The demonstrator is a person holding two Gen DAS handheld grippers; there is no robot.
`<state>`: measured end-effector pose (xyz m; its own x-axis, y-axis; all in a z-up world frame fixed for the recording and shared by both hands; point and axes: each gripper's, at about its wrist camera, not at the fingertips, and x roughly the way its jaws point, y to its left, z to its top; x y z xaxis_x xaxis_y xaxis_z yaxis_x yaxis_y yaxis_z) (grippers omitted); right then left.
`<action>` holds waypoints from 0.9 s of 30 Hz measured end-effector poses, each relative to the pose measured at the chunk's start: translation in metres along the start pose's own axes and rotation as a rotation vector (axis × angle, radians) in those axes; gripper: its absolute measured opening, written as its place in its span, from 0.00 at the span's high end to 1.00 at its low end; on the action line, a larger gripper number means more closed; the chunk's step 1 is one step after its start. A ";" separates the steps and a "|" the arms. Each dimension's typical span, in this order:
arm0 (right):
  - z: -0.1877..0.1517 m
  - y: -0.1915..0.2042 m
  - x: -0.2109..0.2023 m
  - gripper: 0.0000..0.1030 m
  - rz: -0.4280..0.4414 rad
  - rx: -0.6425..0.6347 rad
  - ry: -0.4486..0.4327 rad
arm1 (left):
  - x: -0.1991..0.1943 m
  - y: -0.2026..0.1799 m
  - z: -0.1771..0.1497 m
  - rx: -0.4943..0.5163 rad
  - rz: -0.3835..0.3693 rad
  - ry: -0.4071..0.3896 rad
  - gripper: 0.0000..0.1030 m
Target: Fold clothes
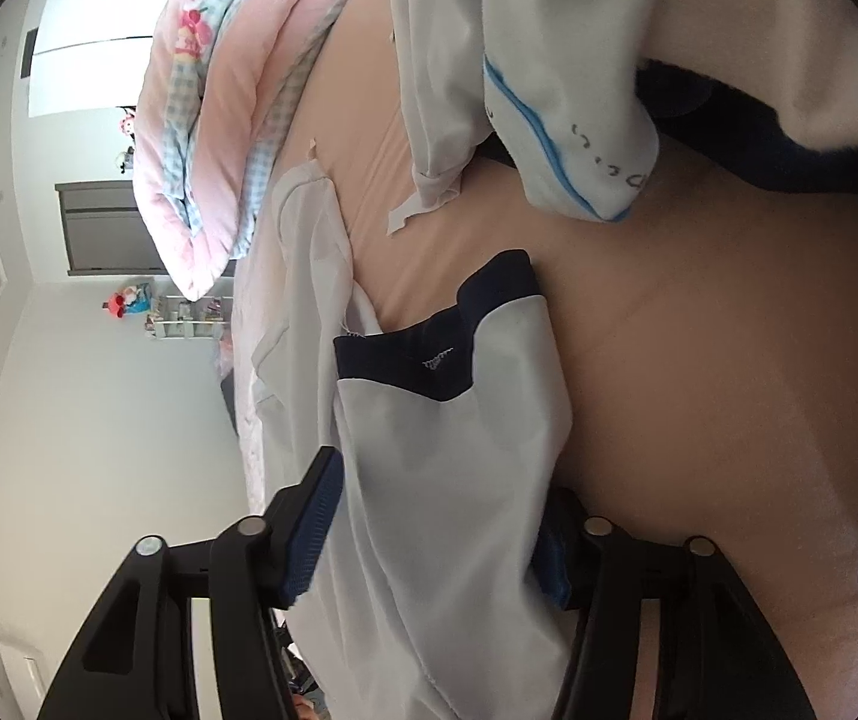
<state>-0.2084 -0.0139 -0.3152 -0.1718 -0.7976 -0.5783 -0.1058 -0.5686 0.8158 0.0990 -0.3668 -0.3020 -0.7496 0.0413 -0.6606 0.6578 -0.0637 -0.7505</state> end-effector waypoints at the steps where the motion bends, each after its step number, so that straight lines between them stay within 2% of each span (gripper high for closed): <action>1: 0.001 0.000 0.001 0.71 -0.024 0.003 -0.001 | -0.001 0.001 0.000 0.001 0.002 -0.006 0.88; 2: 0.001 0.000 0.001 0.74 -0.045 0.006 -0.002 | -0.001 0.002 -0.001 0.003 0.004 -0.012 0.90; 4: 0.003 -0.003 0.002 0.90 -0.072 0.017 -0.006 | -0.001 -0.002 -0.002 0.021 0.031 -0.027 0.93; 6: 0.003 -0.001 0.003 0.97 -0.105 0.002 -0.015 | -0.002 -0.011 -0.004 0.059 0.078 -0.051 0.95; 8: 0.000 0.010 0.001 0.97 -0.164 -0.061 -0.047 | -0.004 -0.022 -0.006 0.120 0.143 -0.081 0.95; 11: -0.010 0.037 -0.002 0.97 -0.319 -0.228 -0.128 | -0.006 -0.035 -0.008 0.231 0.243 -0.107 0.95; 13: -0.017 0.050 -0.001 0.97 -0.390 -0.298 -0.158 | -0.008 -0.039 -0.009 0.283 0.288 -0.112 0.95; 15: -0.022 0.054 -0.001 0.97 -0.420 -0.317 -0.171 | -0.011 -0.042 -0.009 0.319 0.323 -0.109 0.95; 18: -0.023 0.053 -0.009 0.97 -0.413 -0.287 -0.200 | -0.018 -0.044 -0.007 0.369 0.373 -0.117 0.95; 22: -0.021 0.048 -0.028 0.97 -0.449 -0.244 -0.266 | -0.029 -0.043 -0.002 0.414 0.430 -0.139 0.95; 25: -0.021 0.044 -0.034 0.97 -0.461 -0.201 -0.284 | -0.036 -0.046 0.000 0.434 0.456 -0.159 0.95; 27: -0.021 0.044 -0.033 0.97 -0.458 -0.204 -0.272 | -0.040 -0.048 0.002 0.435 0.435 -0.151 0.95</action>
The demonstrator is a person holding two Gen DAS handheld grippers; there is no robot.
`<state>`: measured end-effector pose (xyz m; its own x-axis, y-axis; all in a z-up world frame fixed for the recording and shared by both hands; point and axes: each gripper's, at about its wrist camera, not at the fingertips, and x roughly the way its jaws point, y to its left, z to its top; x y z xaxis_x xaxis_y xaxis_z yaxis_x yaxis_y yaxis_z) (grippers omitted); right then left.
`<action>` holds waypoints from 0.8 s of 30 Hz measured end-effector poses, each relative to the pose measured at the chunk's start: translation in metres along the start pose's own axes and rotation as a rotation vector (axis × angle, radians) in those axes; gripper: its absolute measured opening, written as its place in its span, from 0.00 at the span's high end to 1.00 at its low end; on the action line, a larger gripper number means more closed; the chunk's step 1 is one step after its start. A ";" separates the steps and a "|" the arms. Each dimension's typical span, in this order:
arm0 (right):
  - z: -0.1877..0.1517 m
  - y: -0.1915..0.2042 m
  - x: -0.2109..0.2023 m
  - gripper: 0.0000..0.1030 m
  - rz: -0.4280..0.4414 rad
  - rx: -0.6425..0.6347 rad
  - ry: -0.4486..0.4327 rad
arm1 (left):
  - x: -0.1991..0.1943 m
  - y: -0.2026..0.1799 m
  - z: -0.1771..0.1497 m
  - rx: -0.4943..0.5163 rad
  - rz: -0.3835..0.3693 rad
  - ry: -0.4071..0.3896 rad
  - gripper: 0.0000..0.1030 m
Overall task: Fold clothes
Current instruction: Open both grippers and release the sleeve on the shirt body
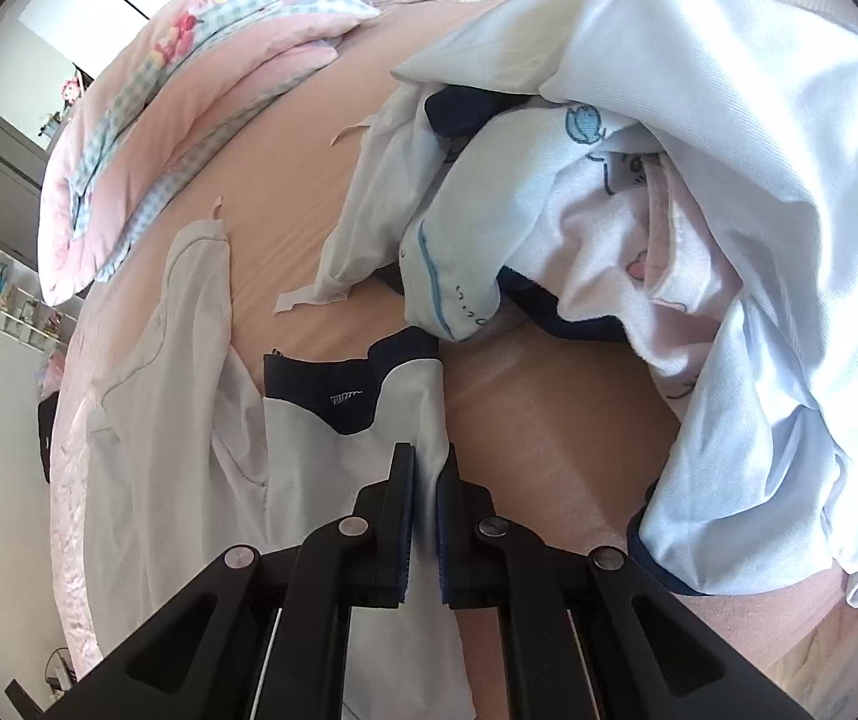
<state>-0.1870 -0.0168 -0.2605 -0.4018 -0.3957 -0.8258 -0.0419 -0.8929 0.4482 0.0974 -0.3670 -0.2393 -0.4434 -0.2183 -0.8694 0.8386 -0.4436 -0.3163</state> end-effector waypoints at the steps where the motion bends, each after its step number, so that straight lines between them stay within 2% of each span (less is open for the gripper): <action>1: 0.000 0.000 0.000 0.97 0.003 -0.002 0.005 | -0.002 0.001 0.001 -0.010 -0.020 0.003 0.95; 6: -0.002 0.001 -0.006 0.95 0.099 -0.040 0.009 | -0.015 0.006 0.008 -0.075 -0.108 0.008 0.93; 8: -0.003 0.008 -0.010 0.94 0.109 -0.075 0.017 | -0.021 0.004 0.012 -0.079 -0.115 0.002 0.90; 10: -0.003 0.016 -0.016 0.90 0.125 -0.098 0.039 | -0.028 -0.003 0.016 -0.055 -0.137 -0.013 0.75; 11: -0.003 0.019 -0.021 0.85 0.139 -0.098 0.059 | -0.033 -0.007 0.017 -0.041 -0.157 -0.026 0.52; 12: -0.002 0.020 -0.026 0.64 0.161 -0.090 0.077 | -0.040 -0.010 0.016 -0.028 -0.178 -0.046 0.28; 13: -0.001 0.021 -0.031 0.42 0.183 -0.082 0.091 | -0.049 -0.014 0.016 -0.015 -0.190 -0.064 0.20; 14: 0.000 0.022 -0.040 0.37 0.211 -0.077 0.087 | -0.056 -0.018 0.015 -0.001 -0.199 -0.079 0.16; 18: 0.006 0.040 -0.078 0.34 0.285 -0.119 0.048 | -0.081 -0.038 0.013 0.082 -0.194 -0.101 0.16; 22: 0.012 0.065 -0.114 0.31 0.302 -0.215 0.048 | -0.107 -0.051 0.006 0.172 -0.187 -0.122 0.16; 24: 0.011 0.075 -0.132 0.31 0.281 -0.303 0.056 | -0.118 -0.057 0.002 0.224 -0.178 -0.128 0.16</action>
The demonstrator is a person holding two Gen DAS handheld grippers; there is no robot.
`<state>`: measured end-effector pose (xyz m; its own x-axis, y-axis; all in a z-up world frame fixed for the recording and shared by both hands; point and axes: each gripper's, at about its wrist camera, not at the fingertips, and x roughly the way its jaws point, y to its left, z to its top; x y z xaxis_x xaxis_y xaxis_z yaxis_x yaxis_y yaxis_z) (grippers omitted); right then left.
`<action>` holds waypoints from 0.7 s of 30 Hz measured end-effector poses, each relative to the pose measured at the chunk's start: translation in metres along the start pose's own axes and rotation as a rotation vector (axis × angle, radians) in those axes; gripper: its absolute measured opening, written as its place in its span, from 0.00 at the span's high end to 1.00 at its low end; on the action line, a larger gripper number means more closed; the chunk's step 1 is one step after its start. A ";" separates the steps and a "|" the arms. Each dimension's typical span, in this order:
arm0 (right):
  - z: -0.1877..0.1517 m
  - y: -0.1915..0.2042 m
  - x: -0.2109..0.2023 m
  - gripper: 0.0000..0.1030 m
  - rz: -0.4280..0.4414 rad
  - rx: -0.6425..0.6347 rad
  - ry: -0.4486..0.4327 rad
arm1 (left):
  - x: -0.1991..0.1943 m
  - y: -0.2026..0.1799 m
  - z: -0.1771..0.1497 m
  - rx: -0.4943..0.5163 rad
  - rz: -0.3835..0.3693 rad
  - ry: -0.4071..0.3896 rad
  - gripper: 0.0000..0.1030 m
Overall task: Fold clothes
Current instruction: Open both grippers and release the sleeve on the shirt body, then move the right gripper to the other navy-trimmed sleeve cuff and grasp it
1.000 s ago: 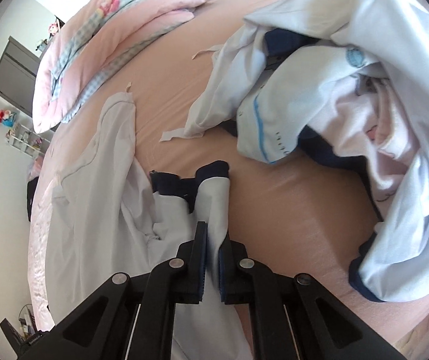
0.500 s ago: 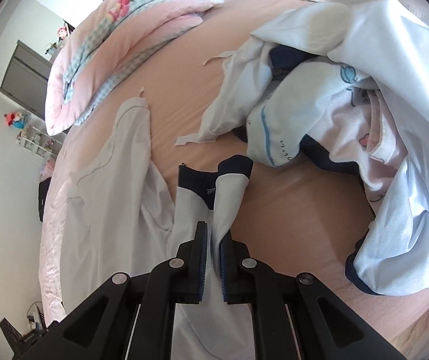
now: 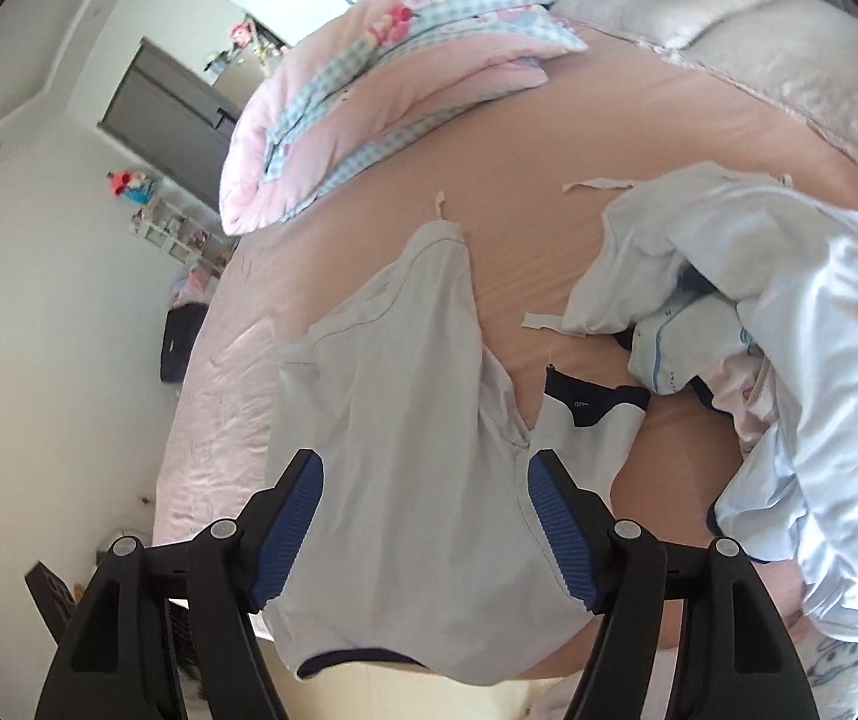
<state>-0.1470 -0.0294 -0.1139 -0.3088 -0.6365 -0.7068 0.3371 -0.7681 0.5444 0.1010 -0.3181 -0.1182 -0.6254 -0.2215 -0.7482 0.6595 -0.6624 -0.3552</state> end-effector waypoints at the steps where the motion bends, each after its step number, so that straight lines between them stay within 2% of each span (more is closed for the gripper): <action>1: 0.001 0.007 -0.006 0.31 -0.029 -0.054 0.006 | -0.004 -0.005 -0.001 0.029 0.000 0.001 0.16; 5: 0.005 0.026 -0.031 0.31 -0.117 -0.213 -0.002 | -0.023 -0.024 -0.006 0.135 -0.007 -0.008 0.16; 10: 0.014 0.028 -0.053 0.31 0.003 -0.166 0.009 | -0.053 -0.042 -0.003 0.128 -0.041 -0.067 0.16; 12: 0.015 0.033 -0.056 0.31 0.005 -0.182 0.020 | -0.063 -0.050 0.000 0.128 -0.041 -0.083 0.16; 15: 0.014 0.040 -0.060 0.31 0.014 -0.217 0.047 | -0.075 -0.062 0.000 0.185 -0.012 -0.110 0.16; 18: 0.014 0.038 -0.062 0.31 0.084 -0.204 0.071 | -0.080 -0.076 -0.002 0.256 0.017 -0.119 0.16; 21: 0.007 0.035 -0.063 0.31 0.034 -0.253 0.039 | -0.077 -0.093 -0.009 0.332 0.036 -0.116 0.16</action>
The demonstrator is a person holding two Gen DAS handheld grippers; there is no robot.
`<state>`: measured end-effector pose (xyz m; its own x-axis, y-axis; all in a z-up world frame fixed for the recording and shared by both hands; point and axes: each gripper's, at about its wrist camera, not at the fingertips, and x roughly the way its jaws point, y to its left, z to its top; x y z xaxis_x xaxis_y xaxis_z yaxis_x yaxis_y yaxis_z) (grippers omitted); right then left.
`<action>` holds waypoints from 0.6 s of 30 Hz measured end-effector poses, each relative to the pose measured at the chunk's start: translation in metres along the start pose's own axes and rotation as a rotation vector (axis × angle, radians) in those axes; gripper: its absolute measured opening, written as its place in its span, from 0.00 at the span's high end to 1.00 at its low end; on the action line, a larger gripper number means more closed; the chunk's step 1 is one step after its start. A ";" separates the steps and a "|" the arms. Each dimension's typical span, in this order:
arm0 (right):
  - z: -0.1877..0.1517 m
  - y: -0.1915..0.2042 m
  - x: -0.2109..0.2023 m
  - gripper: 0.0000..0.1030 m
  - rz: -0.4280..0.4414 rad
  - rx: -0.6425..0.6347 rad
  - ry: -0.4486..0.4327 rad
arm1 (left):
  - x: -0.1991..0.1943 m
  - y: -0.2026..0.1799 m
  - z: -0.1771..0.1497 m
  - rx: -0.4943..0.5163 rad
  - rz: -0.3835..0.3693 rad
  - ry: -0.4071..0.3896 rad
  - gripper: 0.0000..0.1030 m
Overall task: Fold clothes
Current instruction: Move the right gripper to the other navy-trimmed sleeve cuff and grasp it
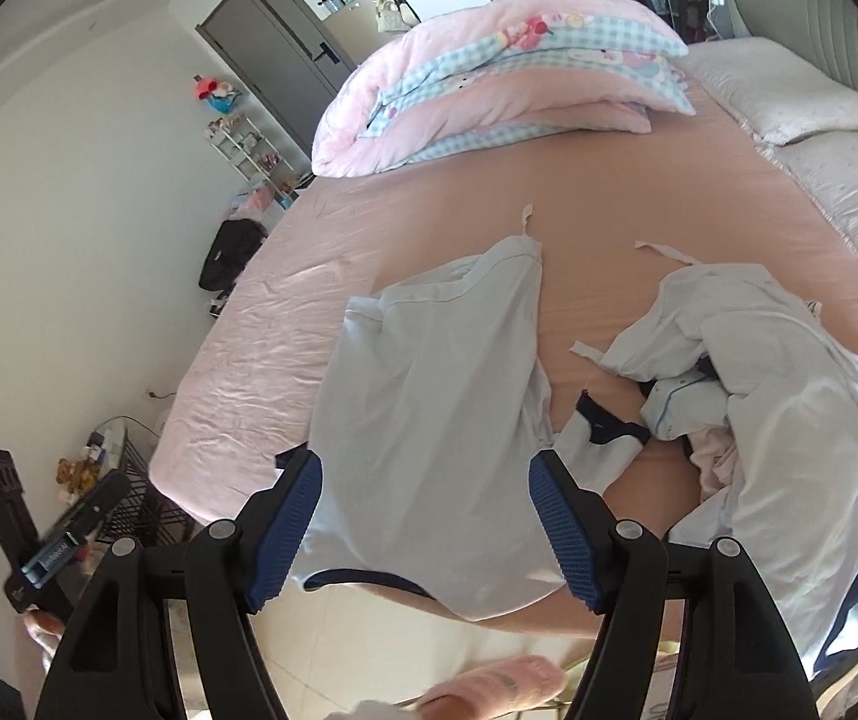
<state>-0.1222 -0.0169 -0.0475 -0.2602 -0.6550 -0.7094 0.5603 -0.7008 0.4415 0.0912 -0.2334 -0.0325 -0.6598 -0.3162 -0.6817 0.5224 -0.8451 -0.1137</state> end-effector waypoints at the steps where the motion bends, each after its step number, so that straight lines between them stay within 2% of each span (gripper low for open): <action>1: -0.004 -0.001 0.001 0.31 -0.033 -0.013 -0.008 | 0.003 -0.008 -0.001 0.028 0.001 0.005 0.16; 4: -0.017 -0.015 0.015 0.31 -0.052 0.010 0.005 | 0.019 -0.032 -0.003 0.111 -0.016 0.036 0.16; 9: -0.041 -0.054 0.050 0.31 0.041 0.181 0.082 | 0.055 -0.078 -0.010 0.255 -0.060 0.089 0.16; 18: -0.070 -0.099 0.077 0.31 0.017 0.374 0.082 | 0.113 -0.164 -0.044 0.518 -0.168 0.144 0.16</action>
<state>-0.1422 0.0221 -0.1841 -0.1811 -0.6533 -0.7351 0.2346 -0.7546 0.6128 -0.0453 -0.1113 -0.1222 -0.6120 -0.1274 -0.7805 0.0589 -0.9915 0.1156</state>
